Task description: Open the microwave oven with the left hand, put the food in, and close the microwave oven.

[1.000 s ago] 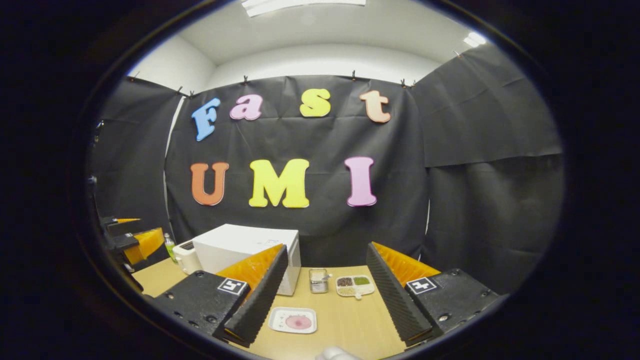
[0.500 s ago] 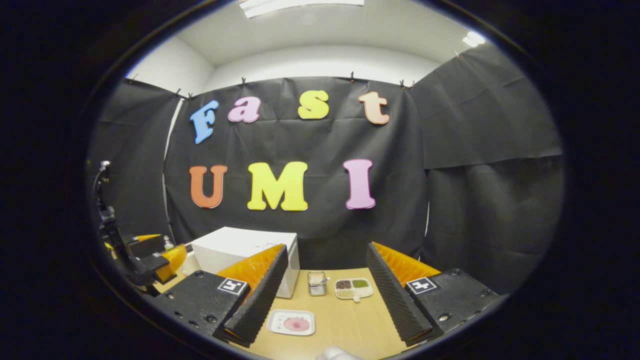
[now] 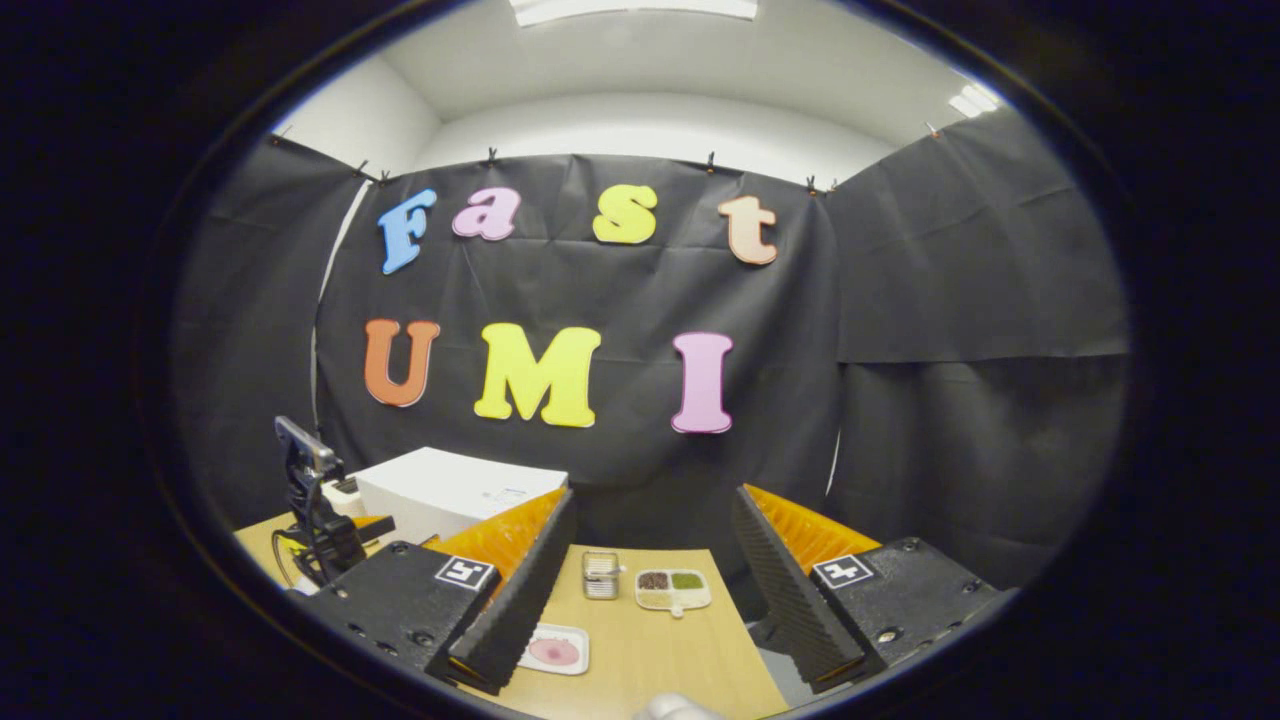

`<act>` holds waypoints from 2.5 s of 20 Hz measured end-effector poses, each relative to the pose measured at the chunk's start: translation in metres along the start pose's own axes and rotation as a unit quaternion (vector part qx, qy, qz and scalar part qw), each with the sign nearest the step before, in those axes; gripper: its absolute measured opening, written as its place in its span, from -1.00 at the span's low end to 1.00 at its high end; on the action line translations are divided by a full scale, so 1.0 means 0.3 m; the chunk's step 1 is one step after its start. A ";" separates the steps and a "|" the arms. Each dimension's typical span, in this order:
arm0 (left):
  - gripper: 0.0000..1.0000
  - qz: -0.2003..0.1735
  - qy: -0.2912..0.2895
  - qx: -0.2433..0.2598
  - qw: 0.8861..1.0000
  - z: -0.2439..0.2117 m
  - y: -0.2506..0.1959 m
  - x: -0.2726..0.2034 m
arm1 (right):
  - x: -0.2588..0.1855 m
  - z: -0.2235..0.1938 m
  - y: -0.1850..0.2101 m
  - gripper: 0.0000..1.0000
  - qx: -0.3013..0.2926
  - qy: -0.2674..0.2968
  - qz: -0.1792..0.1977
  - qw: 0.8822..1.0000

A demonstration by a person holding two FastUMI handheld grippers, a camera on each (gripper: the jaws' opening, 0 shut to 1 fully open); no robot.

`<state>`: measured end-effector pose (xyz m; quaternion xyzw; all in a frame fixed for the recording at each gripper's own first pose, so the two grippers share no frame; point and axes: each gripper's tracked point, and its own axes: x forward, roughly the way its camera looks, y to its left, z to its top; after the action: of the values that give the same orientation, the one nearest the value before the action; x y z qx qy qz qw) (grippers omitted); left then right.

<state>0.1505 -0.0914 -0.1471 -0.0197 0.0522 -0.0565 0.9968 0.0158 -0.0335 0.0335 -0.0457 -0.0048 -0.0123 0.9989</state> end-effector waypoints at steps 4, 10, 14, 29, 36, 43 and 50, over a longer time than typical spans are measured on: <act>0.91 -0.001 0.032 -0.017 0.999 -0.133 -0.037 0.149 | 0.001 -0.017 -0.008 1.00 0.012 0.014 -0.002 1.000; 0.90 0.002 0.061 -0.028 0.998 -0.271 -0.052 0.309 | -0.033 -0.064 -0.065 1.00 0.019 0.034 -0.030 0.999; 0.88 0.012 0.074 -0.026 0.997 -0.315 -0.029 0.363 | -0.053 -0.101 -0.117 1.00 0.013 0.050 -0.051 0.997; -0.82 -0.011 0.083 0.000 0.996 -0.327 -0.027 0.402 | -0.113 -0.145 -0.118 1.00 0.015 0.072 -0.057 0.996; -0.83 -0.029 0.078 0.011 0.996 -0.337 -0.021 0.303 | -0.147 -0.134 -0.126 1.00 0.008 0.069 -0.059 0.996; -0.82 -0.030 0.089 0.004 0.996 -0.358 0.079 0.020 | -0.145 -0.152 -0.030 1.00 0.010 0.075 -0.017 0.997; -0.72 -0.001 0.093 0.019 0.995 -0.367 0.177 -0.137 | -0.188 -0.161 0.044 1.00 0.004 0.071 0.009 0.997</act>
<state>0.1040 -0.0376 -0.2547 0.0048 0.1437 -0.0597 0.9878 -0.0398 -0.0234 -0.0162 -0.0408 0.0666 -0.0068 0.9969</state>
